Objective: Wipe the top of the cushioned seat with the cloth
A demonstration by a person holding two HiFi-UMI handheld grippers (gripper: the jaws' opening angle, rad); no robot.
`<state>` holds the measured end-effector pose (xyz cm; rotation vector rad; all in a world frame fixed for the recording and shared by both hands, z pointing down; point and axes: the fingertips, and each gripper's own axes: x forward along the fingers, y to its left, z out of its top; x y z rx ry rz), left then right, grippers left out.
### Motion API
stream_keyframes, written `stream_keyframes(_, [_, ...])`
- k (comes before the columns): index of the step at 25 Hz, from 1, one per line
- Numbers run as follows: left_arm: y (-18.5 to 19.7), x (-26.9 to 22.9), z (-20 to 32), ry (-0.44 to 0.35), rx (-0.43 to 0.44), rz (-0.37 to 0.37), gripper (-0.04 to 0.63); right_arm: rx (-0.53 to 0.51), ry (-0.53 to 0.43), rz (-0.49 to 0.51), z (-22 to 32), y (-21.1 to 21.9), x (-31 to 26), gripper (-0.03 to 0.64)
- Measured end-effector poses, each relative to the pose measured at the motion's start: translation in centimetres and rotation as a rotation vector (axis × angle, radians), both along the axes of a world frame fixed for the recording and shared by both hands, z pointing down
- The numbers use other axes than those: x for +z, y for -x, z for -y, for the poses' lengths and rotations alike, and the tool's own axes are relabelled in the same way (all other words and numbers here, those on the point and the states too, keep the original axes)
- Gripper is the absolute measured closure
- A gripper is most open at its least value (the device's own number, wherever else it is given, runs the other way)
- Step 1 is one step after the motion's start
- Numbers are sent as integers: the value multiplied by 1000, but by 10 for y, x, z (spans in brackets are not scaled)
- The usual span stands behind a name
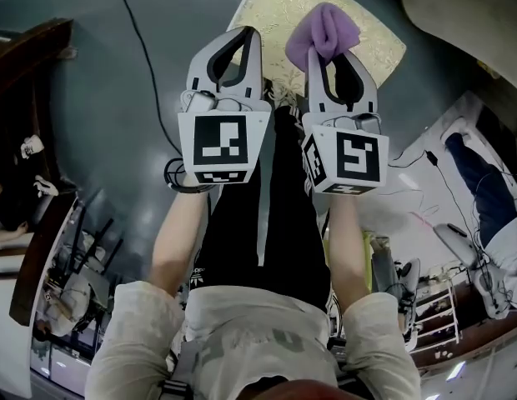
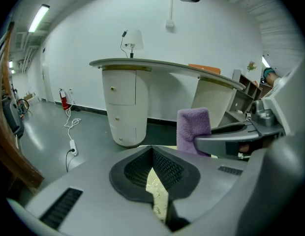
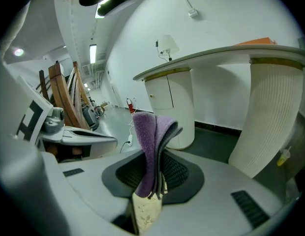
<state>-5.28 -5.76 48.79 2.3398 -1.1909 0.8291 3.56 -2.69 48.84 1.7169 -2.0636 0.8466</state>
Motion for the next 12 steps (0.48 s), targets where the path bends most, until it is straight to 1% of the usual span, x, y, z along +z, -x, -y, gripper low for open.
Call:
stream_keyframes(5, [7, 7, 0, 21, -12, 7, 589, -45, 36, 63, 17, 14, 9, 528])
stream_keyframes(7, [9, 9, 1, 20, -10, 11, 589, -54, 69, 149, 29, 21, 12, 528])
stream_keyframes(9, [10, 9, 2, 18, -5, 15, 589, -32, 104, 257, 45, 26, 11, 529])
stream_keyframes(12, [12, 12, 5, 29, -7, 18, 589, 12, 204, 376, 70, 30, 20, 529])
